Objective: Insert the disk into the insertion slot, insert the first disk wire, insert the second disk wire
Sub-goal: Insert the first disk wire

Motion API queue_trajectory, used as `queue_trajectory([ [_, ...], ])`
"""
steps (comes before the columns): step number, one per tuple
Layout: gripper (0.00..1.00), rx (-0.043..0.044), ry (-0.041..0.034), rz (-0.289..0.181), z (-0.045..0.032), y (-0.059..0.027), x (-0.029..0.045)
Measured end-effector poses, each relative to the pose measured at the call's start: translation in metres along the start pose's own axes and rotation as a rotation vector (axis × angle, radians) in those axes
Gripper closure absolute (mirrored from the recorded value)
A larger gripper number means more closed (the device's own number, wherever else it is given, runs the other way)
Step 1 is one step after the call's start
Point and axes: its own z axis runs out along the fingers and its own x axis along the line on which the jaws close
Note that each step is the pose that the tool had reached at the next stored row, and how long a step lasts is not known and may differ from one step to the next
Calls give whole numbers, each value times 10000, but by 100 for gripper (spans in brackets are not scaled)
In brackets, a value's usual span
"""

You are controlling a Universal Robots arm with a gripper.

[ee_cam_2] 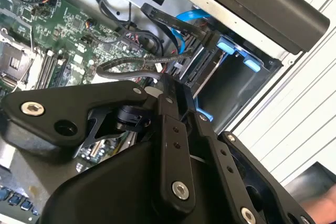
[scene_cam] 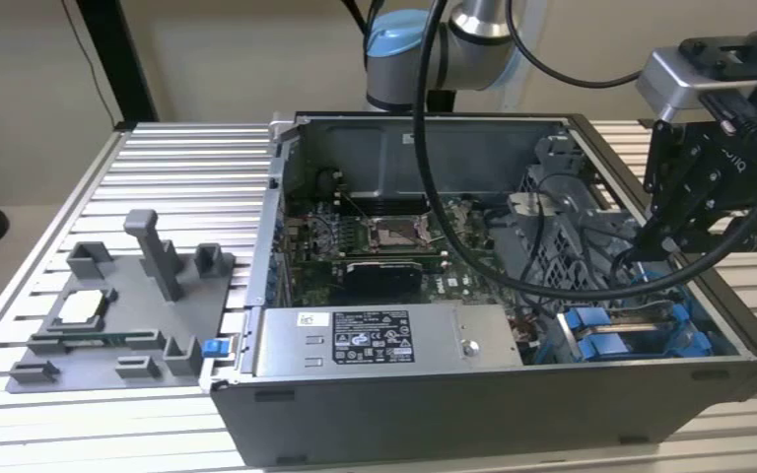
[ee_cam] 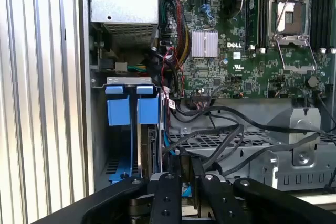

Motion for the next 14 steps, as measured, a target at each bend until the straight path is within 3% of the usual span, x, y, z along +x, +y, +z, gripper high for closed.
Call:
queue_trajectory([
  [7,100,-6,2,2,0,-3,7],
  [14,100,-51,165,7,-3,-32,74],
])
